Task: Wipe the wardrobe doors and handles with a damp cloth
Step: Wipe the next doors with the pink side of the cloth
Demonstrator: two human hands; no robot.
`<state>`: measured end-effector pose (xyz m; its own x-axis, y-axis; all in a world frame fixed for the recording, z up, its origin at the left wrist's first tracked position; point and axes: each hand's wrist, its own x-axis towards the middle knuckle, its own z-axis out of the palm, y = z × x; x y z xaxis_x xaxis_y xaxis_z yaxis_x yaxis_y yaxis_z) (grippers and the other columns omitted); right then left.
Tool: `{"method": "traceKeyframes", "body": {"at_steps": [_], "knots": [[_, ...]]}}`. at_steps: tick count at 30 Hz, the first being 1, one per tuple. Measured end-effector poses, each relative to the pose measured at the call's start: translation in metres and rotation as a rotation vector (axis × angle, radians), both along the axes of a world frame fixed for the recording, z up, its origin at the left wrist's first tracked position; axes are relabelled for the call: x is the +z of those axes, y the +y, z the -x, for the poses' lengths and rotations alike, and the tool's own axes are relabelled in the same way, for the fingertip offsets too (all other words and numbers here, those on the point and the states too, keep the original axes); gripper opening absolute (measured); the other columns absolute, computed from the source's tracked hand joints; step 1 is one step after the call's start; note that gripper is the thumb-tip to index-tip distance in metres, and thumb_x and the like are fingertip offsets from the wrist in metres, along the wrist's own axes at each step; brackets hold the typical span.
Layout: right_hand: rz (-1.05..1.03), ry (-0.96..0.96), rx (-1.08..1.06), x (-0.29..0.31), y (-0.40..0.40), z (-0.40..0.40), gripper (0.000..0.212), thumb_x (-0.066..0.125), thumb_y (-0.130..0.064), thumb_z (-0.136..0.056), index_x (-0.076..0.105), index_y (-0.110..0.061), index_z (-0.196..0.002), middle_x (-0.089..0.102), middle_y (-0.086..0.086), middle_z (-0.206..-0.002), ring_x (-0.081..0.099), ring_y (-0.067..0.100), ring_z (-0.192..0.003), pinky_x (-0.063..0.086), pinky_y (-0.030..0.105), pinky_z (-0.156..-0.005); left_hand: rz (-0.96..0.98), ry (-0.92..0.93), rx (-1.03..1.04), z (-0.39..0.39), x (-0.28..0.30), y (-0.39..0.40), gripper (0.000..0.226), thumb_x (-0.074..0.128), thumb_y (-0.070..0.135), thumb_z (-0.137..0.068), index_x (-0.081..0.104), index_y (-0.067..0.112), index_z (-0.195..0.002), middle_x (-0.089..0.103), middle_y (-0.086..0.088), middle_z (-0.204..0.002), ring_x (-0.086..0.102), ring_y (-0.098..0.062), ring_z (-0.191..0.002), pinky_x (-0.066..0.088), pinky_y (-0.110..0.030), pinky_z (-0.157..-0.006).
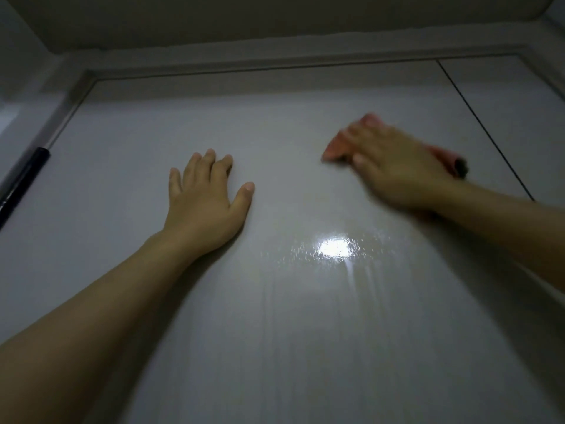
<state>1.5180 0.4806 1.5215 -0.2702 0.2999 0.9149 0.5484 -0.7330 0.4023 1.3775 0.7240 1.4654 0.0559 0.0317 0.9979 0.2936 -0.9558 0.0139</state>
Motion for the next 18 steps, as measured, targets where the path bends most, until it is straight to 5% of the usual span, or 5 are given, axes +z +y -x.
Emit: {"method": "traceKeyframes", "body": {"at_steps": [3,6,9,12,18], "knots": [[-0.187,0.154,-0.008,0.036,0.0,-0.005,0.054,0.016,-0.039,-0.103,0.014,-0.018,-0.152,0.012,0.004,-0.16,0.007,0.019,-0.147,0.0,0.034,-0.119,0.006,0.003,-0.019,0.001,-0.001,-0.002,0.078,0.018,0.06,-0.086,0.019,0.018,-0.152,0.011,-0.007,-0.16,0.003,-0.023,-0.148,-0.004,-0.045,-0.119],[-0.106,0.063,0.044,-0.006,0.016,0.003,0.066,0.012,-0.042,-0.092,0.021,-0.013,-0.151,0.02,0.005,-0.158,0.013,0.019,-0.146,0.0,0.03,-0.119,0.0,-0.083,-0.062,0.002,-0.001,-0.009,0.076,0.022,0.056,-0.083,0.035,0.014,-0.144,0.03,-0.012,-0.152,0.02,-0.027,-0.143,0.007,-0.051,-0.118],[0.04,-0.017,0.088,-0.068,0.014,0.006,0.07,0.002,-0.049,-0.088,0.014,-0.025,-0.152,0.008,-0.008,-0.158,0.003,0.009,-0.146,-0.005,0.027,-0.117,0.016,-0.115,-0.108,-0.001,0.002,-0.033,0.071,0.024,0.054,-0.083,0.042,0.012,-0.138,0.04,-0.012,-0.142,0.029,-0.027,-0.136,0.009,-0.052,-0.117],[-0.019,0.021,0.039,-0.045,-0.016,-0.013,0.064,0.01,-0.045,-0.092,0.015,-0.024,-0.152,0.01,-0.006,-0.159,0.004,0.01,-0.147,-0.005,0.023,-0.113,-0.037,-0.036,-0.137,-0.015,0.002,-0.068,0.071,0.026,0.052,-0.079,0.038,0.017,-0.14,0.035,-0.009,-0.145,0.024,-0.023,-0.139,0.002,-0.049,-0.118],[-0.3,0.203,0.023,-0.004,-0.035,-0.028,0.053,0.018,-0.035,-0.103,0.014,-0.018,-0.152,0.011,0.002,-0.16,0.007,0.019,-0.147,0.002,0.036,-0.118,-0.12,0.09,-0.114,-0.051,-0.003,-0.12,0.058,0.031,0.043,-0.099,0.018,0.021,-0.151,0.005,-0.009,-0.16,-0.002,-0.021,-0.147,-0.012,-0.047,-0.117]]}}
